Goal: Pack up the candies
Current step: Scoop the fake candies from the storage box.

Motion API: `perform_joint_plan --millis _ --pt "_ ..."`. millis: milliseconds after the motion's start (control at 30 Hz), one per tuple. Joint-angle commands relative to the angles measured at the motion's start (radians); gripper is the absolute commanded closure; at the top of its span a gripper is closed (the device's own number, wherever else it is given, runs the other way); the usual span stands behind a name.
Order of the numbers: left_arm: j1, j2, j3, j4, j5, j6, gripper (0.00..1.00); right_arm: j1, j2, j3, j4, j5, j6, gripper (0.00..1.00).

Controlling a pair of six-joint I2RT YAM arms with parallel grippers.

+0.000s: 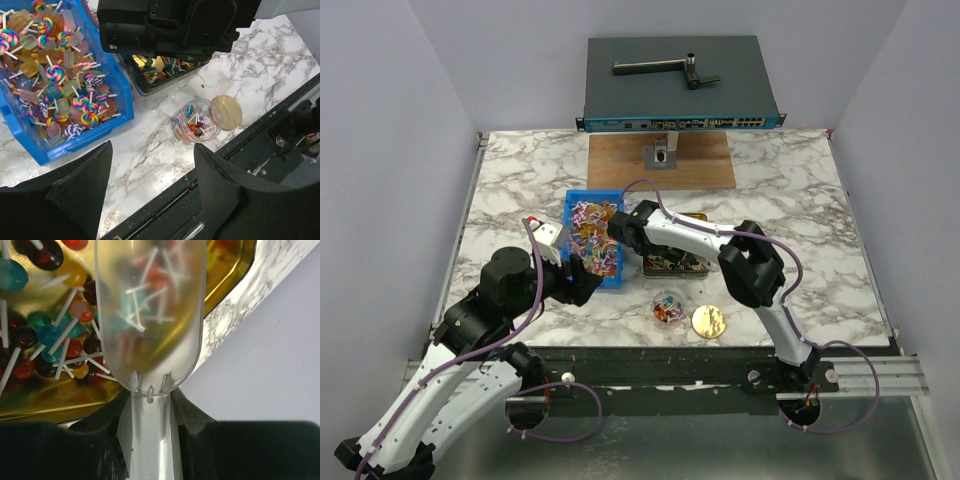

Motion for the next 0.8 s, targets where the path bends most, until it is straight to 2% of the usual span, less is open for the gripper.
perform_joint_plan --millis 0,467,767 --pt "0.004 0.004 -0.013 0.013 0.01 -0.003 0.32 0.015 0.038 0.042 0.027 -0.017 -0.034 0.99" --pt "0.005 0.007 -0.014 0.013 0.0 -0.002 0.32 0.046 0.059 0.044 0.162 -0.106 -0.15 0.99" --pt "0.005 0.016 -0.016 0.011 -0.003 -0.001 0.32 0.045 0.037 0.007 0.278 -0.208 -0.158 0.98"
